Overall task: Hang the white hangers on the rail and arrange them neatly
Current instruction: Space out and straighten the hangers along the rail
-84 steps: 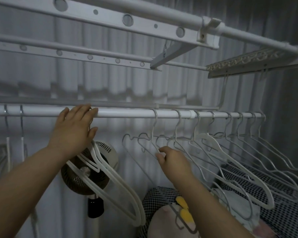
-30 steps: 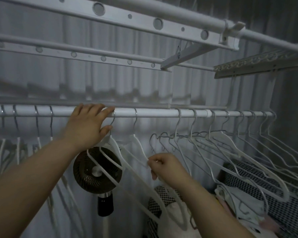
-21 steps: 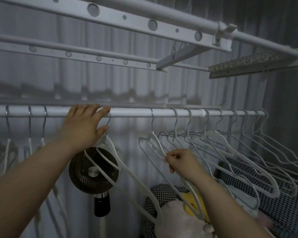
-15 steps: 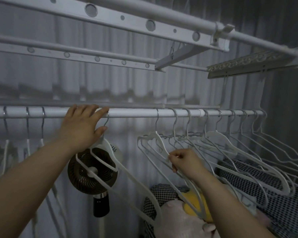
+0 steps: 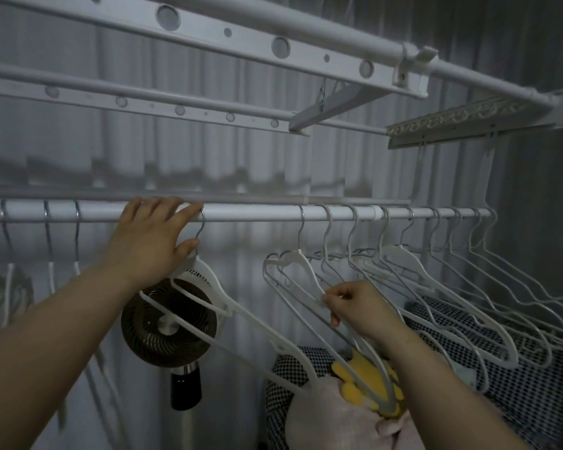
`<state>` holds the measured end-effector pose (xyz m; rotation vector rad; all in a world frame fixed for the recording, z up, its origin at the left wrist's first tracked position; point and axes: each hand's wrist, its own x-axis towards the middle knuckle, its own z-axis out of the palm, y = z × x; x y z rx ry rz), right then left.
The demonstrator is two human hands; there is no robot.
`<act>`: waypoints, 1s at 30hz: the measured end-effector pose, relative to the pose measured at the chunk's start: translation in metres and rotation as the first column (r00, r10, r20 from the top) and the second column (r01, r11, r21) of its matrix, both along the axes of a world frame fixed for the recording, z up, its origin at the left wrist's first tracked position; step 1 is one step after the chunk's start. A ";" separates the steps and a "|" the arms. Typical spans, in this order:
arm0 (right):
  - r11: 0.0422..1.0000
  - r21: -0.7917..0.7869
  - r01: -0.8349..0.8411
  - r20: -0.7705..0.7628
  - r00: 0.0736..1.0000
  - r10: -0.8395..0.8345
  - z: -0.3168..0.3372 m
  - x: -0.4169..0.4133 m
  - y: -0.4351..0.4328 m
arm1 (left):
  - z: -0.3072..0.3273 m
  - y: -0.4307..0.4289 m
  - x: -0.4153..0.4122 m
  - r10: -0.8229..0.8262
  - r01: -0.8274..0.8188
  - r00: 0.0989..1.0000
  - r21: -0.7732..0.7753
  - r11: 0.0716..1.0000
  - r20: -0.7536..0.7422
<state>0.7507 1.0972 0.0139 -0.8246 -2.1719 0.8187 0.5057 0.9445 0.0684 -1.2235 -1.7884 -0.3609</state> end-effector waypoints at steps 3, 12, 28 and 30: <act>1.000 -0.011 0.021 0.075 0.997 -0.020 0.004 0.001 -0.003 | 0.000 0.000 -0.002 0.005 -0.005 1.000 0.015 1.000 -0.026; 0.966 0.219 0.140 0.300 0.932 -0.203 0.017 -0.016 -0.018 | 0.000 -0.004 -0.005 -0.003 0.003 1.000 -0.017 1.000 0.008; 0.943 0.322 0.088 0.361 0.909 -0.208 -0.001 -0.036 -0.023 | -0.002 -0.006 -0.012 0.003 -0.002 1.000 0.014 1.000 -0.024; 0.941 0.331 0.066 0.351 0.917 -0.188 0.000 -0.035 -0.024 | -0.002 -0.005 -0.013 0.006 -0.005 1.000 0.010 1.000 -0.028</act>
